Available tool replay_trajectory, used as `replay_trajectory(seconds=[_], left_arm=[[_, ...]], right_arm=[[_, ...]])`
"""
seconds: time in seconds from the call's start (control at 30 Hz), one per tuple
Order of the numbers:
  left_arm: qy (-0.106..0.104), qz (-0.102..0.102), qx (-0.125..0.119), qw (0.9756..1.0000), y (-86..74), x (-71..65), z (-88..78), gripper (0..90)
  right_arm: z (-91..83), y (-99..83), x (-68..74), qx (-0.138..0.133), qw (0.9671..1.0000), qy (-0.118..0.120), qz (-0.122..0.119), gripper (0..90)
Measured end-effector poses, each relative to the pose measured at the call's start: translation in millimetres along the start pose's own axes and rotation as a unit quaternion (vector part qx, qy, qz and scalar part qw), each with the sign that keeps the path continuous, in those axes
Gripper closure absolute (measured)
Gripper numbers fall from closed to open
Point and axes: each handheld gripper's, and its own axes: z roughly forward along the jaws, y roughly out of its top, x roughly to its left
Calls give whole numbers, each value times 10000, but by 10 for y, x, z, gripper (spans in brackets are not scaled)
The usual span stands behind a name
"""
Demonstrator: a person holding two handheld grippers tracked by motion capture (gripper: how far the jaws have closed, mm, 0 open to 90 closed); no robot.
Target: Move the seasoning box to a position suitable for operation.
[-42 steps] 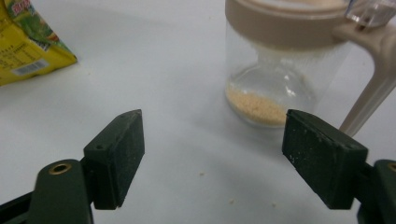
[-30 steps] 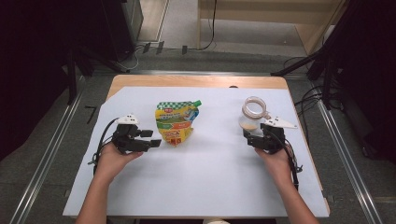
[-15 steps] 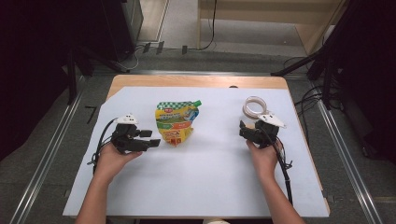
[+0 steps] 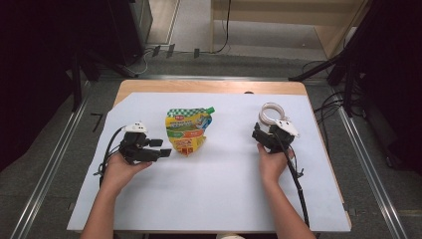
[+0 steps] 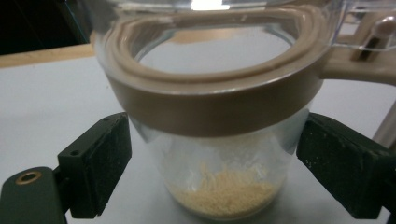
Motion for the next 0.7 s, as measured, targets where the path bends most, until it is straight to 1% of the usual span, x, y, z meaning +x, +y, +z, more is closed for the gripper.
replay_trajectory(seconds=[0.07, 0.23, 0.3, 0.33, 0.4, 0.43, 0.47, 0.5, 0.6, 0.7], left_arm=[[-8, -1, 8, 10000, 0, 4, 1, 407], [-22, -9, 3, 10000, 0, 4, 6, 407], [-12, -5, 9, 10000, 1, 3, 3, 407], [-22, -10, -2, 10000, 0, 4, 4, 407], [-28, -16, -10, 10000, 0, 5, 7, 407], [-30, -18, -7, 10000, 0, 6, 9, 407], [-29, -15, -7, 10000, -1, 5, 12, 407], [-31, -10, -3, 10000, -1, 5, 13, 407], [-33, -2, 9, 10000, 0, -1, 16, 407], [-28, 8, 46, 10000, 1, 2, 16, 407]], right_arm=[[12, 7, -6, -31, 9999, 0, 103, 115], [22, 9, 6, -55, 9999, -53, 80, 113], [19, 19, 6, 13, 10000, -51, 61, 119], [20, 36, 11, 107, 9999, -90, 5, 121], [25, 82, 59, 324, 9991, -257, -138, 118], [23, 105, 74, 350, 9988, -298, -146, 116], [17, 121, 74, 279, 9991, -292, -123, 118], [23, 143, 75, 279, 9991, -295, -118, 115], [61, 161, 101, 235, 9987, -398, -229, 102], [103, 171, 138, 223, 9984, -489, -201, 57]])
